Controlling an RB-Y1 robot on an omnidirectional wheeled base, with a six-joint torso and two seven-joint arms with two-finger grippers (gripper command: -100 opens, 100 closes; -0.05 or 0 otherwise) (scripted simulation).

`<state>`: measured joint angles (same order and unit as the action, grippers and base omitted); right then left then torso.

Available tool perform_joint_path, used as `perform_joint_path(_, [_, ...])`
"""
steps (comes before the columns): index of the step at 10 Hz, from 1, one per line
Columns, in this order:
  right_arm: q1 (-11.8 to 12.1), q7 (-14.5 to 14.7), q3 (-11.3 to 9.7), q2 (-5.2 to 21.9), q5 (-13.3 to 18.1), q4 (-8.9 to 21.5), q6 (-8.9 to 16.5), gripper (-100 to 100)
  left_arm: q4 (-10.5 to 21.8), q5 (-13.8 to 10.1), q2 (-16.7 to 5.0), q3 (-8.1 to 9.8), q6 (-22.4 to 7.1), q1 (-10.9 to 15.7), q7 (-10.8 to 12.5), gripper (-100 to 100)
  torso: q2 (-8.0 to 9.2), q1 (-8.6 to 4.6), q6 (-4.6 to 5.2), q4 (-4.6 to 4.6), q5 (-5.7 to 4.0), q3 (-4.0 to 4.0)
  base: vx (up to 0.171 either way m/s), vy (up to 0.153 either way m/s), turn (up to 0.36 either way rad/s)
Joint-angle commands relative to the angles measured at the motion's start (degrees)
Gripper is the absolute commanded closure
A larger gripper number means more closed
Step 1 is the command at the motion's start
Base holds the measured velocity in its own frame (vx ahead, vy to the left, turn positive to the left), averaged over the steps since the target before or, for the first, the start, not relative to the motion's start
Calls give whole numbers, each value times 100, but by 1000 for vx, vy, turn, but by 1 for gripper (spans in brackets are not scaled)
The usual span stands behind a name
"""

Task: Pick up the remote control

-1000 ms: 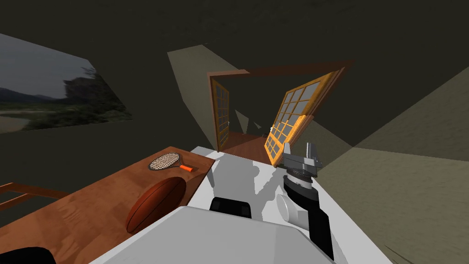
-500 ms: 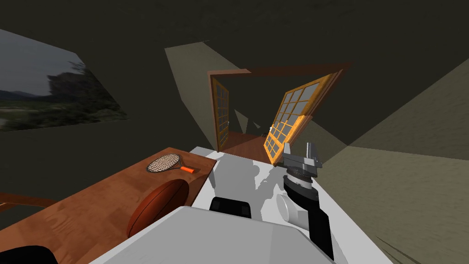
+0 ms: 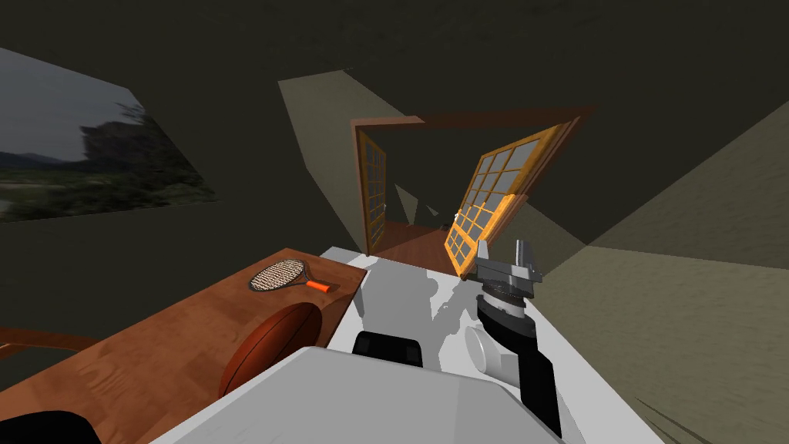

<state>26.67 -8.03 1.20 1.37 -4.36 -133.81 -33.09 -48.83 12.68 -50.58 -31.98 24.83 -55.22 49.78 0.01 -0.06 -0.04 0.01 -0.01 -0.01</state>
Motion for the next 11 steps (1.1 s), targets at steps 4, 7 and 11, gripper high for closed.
perform_joint_path(4, [0,0,0,0,0,0,0,0,1,2,-2,-3,1,-4,-2,100,0,-9,1,2,-2,1,0,1,2])
perform_joint_path(7, [0,0,0,0,0,0,0,0,-120,-15,-202,62,99,-140,85,100,1,-9,1,2,-2,2,1,-17,1])
perform_joint_path(11, [0,0,0,-1,0,0,0,0,-119,-19,-307,75,183,-172,144,0,1,-26,-1,1,-7,1,-5,-44,4])
